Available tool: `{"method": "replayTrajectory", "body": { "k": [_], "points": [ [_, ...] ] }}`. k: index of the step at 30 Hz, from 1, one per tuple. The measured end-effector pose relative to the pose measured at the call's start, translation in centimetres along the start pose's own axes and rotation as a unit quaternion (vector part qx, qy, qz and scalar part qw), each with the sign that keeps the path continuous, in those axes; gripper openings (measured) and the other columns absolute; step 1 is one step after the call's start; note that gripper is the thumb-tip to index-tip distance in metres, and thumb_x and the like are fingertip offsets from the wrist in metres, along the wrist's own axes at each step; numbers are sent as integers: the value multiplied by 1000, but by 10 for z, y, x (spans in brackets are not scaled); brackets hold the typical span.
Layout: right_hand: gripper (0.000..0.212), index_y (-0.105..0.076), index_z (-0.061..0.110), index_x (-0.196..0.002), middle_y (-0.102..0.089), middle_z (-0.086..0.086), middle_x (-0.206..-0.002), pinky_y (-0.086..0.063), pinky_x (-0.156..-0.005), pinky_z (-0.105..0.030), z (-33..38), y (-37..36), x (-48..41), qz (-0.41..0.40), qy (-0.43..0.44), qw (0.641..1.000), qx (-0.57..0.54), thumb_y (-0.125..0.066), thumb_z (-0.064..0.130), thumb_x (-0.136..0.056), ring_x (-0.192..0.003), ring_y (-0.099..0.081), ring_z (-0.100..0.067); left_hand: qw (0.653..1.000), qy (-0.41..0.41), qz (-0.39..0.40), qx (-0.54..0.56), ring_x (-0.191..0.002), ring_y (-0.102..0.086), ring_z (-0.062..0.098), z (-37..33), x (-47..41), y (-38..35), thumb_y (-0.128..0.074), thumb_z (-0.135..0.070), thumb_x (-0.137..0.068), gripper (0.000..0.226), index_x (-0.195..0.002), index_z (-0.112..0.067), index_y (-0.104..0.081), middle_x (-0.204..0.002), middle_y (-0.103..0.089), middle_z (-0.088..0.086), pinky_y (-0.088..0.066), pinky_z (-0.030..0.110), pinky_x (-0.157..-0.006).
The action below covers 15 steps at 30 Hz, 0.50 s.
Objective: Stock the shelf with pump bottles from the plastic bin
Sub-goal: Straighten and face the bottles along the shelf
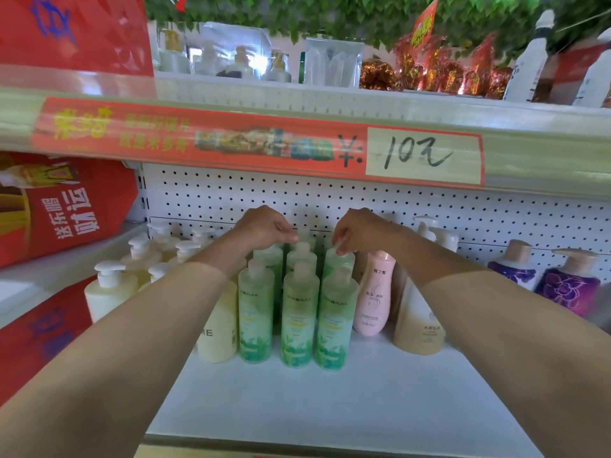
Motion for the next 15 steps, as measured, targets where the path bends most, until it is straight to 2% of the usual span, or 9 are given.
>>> {"method": "replayTrajectory", "body": {
  "k": [3, 6, 10, 15],
  "points": [
    [21, -77, 17, -101, -73, 4, -96, -48, -67, -18, 2, 0, 3, 2, 6, 1000, -12, -81, 19, -80, -79, -63, -5, 1000, 5, 7, 7, -112, -61, 17, 7, 0, 1, -78, -40, -80, 32, -105, -19, -76, -118, -69, -2, -46, 29, -94],
    [21, -77, 15, -101, -75, 2, -97, -52, -76, -22, 6, 0, 3, 2, 8, 1000, -14, -81, 19, -80, -85, -66, -10, 1000, 4, 12, 18, -110, -61, 16, 9, 2, 1, -77, -39, -81, 31, -106, -20, -76, -116, -70, -1, -45, 28, -92],
    [22, -78, 16, -100, -75, 1, -95, -54, -76, -23, 7, 0, 2, 6, 2, 1000, -18, -82, 20, -79, -89, -69, -12, 1000, -5, 13, 28, -110, -61, 16, 7, 3, 3, -77, -39, -81, 31, -105, -19, -76, -114, -71, -2, -48, 31, -95],
    [23, -76, 15, -103, -73, 1, -102, -53, -75, -23, 13, 1, 3, 18, 7, 1000, 10, -80, 20, -81, -91, -68, -13, 999, -13, -2, 38, -105, -62, 12, 2, 5, 6, -77, -36, -82, 29, -105, -19, -76, -113, -72, -4, -44, 24, -84]
  ]
}}
Point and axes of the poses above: each hand's wrist, its own x-axis away from the middle knuckle, its own y-axis out of the back of the hand, z = x × y, the point moved 5 cm from there along -x, towards the middle knuckle
